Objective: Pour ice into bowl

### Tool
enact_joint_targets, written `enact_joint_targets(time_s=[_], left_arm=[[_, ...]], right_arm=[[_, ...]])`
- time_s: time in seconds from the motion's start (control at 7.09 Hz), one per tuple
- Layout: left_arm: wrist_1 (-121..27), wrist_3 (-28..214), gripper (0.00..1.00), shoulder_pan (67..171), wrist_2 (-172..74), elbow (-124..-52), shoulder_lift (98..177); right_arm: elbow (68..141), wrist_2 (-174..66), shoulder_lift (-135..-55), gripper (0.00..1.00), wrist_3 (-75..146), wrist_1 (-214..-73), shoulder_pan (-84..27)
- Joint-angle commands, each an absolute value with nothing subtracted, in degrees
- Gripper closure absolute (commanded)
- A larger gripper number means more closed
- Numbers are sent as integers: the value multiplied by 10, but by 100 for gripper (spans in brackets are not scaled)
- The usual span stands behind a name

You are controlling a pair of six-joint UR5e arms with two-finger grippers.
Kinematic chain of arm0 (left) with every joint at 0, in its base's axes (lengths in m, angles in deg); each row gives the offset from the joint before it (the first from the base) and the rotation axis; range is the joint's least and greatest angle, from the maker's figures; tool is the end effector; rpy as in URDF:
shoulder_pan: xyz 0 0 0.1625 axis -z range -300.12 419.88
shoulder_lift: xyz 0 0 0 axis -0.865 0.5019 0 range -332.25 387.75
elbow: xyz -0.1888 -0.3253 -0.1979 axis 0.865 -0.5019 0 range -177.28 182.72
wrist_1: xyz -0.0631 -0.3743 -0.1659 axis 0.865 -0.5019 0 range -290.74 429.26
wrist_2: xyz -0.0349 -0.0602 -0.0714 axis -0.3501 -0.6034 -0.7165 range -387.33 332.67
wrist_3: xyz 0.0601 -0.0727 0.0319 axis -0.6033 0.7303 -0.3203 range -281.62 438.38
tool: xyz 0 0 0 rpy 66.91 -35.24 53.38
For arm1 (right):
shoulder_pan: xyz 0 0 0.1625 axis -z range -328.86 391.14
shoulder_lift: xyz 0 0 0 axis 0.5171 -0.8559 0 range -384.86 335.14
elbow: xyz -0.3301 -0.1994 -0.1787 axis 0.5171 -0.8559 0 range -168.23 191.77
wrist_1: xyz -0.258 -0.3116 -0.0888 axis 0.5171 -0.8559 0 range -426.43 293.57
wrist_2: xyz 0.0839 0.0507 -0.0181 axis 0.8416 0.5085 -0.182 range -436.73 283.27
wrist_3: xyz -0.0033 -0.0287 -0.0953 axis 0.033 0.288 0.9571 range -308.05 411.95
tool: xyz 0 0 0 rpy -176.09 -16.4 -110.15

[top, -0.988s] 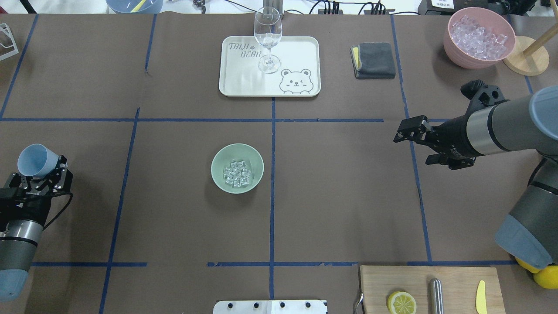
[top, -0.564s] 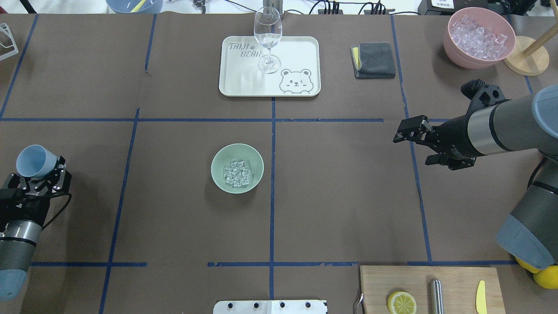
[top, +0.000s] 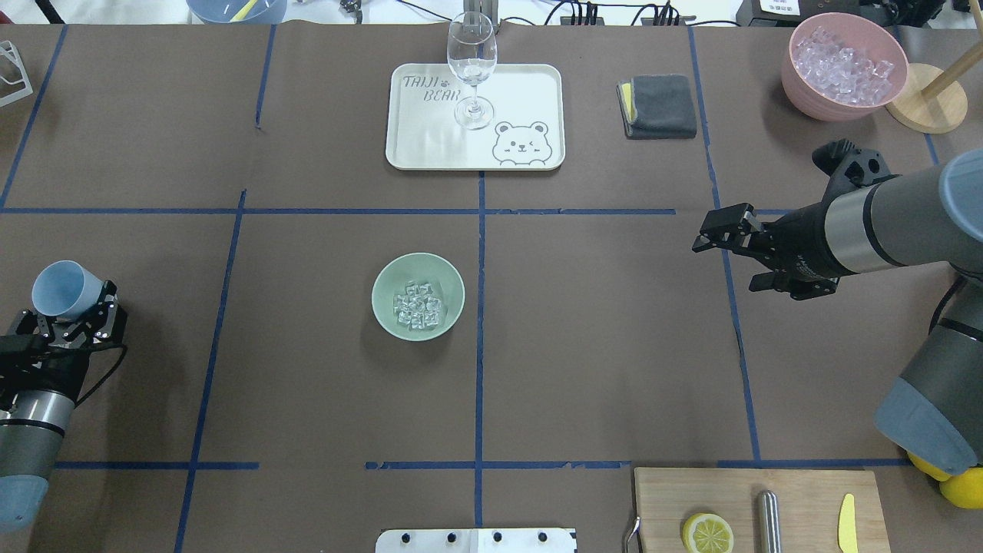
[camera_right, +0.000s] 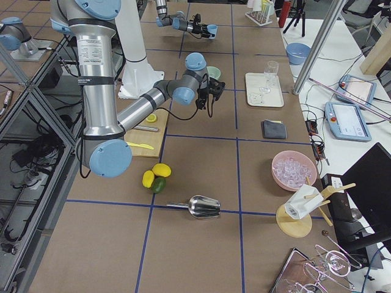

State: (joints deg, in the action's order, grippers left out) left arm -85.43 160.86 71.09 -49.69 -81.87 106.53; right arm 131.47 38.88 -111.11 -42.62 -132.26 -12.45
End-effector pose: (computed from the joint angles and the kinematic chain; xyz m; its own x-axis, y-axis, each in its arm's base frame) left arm 0.3367 -0.2965 0.6427 0.7479 -0.0976 -0.6566 0.6565 0.2543 0.7101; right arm -0.2885 -0.3992 0.3344 0.3583 0.4402 0.8233 -0.3870 0.8726 -0.2981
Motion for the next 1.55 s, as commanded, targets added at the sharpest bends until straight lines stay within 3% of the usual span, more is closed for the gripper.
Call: enact_joint_targets(time_s=[0.0,0.14,0.28,0.42,0.56,0.99,1.27,1.41], left_arm=[[-854,1604,61,710,-498,-815,1066],[-853,1604,43,709,-500,-814,1066],[-853,1599,40,710,-502,-815,1066],[-853,1586,6,710,-503,-815,1066],[-854,1584,0,710,-516,-817,1066],[-860,1546,0,711,-587,-859,1049],[-861,1512,0,711,-636,-928,978],[-863,1485,0,711,-675,-928,968]], right_arm=[[1315,392,-1111,0,-426,-1323,-125],[1313,392,-1111,0,-426,-1323,-125],[1313,392,-1111,0,-426,-1323,-124],[1312,392,-1111,0,-426,-1323,-124],[1313,393,-1111,0,-426,-1323,-124],[1316,393,-1110,0,-427,-1323,-125],[1315,393,-1110,0,-427,-1323,-125],[1315,393,-1110,0,-426,-1323,-125]])
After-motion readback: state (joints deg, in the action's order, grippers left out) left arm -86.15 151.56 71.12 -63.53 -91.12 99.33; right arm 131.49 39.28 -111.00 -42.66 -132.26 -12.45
